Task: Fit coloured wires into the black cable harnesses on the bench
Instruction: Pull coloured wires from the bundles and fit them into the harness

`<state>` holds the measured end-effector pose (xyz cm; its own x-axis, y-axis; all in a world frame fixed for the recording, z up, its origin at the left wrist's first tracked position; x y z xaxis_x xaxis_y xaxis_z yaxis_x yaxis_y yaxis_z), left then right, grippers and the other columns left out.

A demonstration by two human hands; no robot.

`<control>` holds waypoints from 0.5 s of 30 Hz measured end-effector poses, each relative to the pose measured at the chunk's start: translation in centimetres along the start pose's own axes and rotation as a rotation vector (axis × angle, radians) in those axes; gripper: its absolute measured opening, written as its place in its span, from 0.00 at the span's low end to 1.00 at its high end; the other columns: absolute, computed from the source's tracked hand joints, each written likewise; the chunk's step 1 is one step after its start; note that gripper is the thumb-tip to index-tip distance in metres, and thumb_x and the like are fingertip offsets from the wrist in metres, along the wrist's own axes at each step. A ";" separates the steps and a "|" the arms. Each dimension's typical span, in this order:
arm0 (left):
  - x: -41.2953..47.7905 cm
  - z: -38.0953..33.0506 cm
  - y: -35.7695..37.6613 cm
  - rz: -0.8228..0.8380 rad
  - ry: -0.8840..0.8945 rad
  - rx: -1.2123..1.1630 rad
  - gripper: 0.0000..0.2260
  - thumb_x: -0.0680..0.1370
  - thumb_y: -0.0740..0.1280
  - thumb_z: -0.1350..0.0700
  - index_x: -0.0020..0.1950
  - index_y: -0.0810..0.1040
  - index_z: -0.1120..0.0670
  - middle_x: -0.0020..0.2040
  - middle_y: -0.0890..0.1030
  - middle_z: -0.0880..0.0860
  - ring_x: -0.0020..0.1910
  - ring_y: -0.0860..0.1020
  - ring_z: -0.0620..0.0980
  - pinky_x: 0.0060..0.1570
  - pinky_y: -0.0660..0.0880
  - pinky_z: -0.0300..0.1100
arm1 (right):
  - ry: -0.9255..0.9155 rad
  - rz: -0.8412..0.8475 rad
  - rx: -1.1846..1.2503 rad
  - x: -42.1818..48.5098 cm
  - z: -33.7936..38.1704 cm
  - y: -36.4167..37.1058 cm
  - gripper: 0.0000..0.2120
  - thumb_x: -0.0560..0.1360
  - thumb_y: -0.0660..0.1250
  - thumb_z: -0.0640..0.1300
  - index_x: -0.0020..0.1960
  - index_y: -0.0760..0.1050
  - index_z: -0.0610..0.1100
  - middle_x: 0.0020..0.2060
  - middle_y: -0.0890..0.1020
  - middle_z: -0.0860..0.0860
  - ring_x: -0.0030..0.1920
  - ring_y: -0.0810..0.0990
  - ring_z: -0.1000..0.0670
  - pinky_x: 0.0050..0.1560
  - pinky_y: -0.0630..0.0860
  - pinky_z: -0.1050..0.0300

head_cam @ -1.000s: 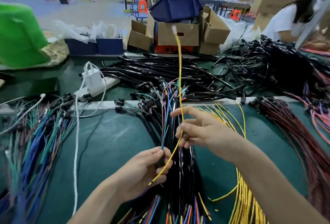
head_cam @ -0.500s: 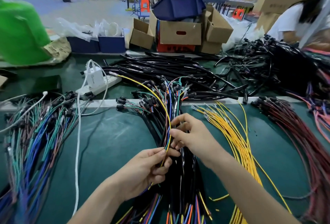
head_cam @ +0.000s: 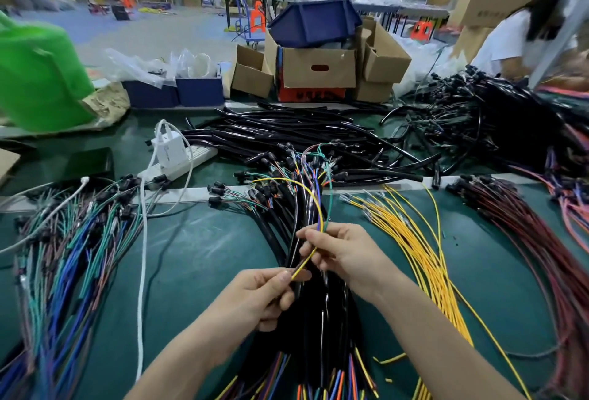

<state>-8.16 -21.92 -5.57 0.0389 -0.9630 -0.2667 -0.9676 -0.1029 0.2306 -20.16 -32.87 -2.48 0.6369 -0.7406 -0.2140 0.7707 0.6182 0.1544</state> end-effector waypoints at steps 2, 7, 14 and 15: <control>-0.4 -0.3 -1.1 -0.058 0.005 0.007 0.14 0.75 0.63 0.53 0.52 0.84 0.57 0.30 0.73 0.49 0.23 0.60 0.41 0.22 0.59 0.30 | -0.016 -0.033 0.084 -0.1 -0.1 -0.6 0.06 0.78 0.62 0.35 0.47 0.77 0.35 0.31 0.81 0.48 0.26 0.74 0.57 0.27 0.70 0.68; -1.2 -0.2 -1.4 -0.173 -0.008 -0.095 0.10 0.69 0.68 0.55 0.44 0.85 0.58 0.32 0.79 0.54 0.23 0.68 0.41 0.25 0.72 0.33 | -0.010 -0.032 0.181 -0.3 -0.8 -0.6 0.05 0.78 0.63 0.36 0.47 0.76 0.36 0.33 0.83 0.44 0.27 0.76 0.56 0.29 0.73 0.68; -1.3 -0.4 -0.6 -0.282 0.046 -0.188 0.12 0.70 0.66 0.55 0.41 0.85 0.61 0.40 0.84 0.62 0.32 0.82 0.49 0.33 0.79 0.37 | 0.026 0.084 0.224 -1.0 -1.3 0.7 0.02 0.75 0.65 0.35 0.45 0.76 0.37 0.36 0.84 0.42 0.31 0.80 0.53 0.35 0.79 0.65; -1.5 -0.5 -0.9 -0.294 0.034 -0.245 0.13 0.72 0.65 0.55 0.41 0.85 0.62 0.42 0.84 0.64 0.36 0.84 0.52 0.33 0.79 0.38 | 0.026 0.076 0.250 -1.1 -1.2 0.5 0.02 0.75 0.65 0.35 0.45 0.76 0.37 0.37 0.84 0.42 0.31 0.80 0.53 0.35 0.79 0.65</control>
<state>-7.20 -20.50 -4.91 0.3179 -0.8908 -0.3245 -0.8256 -0.4284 0.3671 -20.48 -31.42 -3.27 0.6948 -0.6856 -0.2171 0.7034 0.5849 0.4040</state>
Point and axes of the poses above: each hand's wrist, its own x-axis towards the middle knuckle, its own y-axis out of the palm, z = x × y, the point moved 2 cm from there along x, towards the middle knuckle
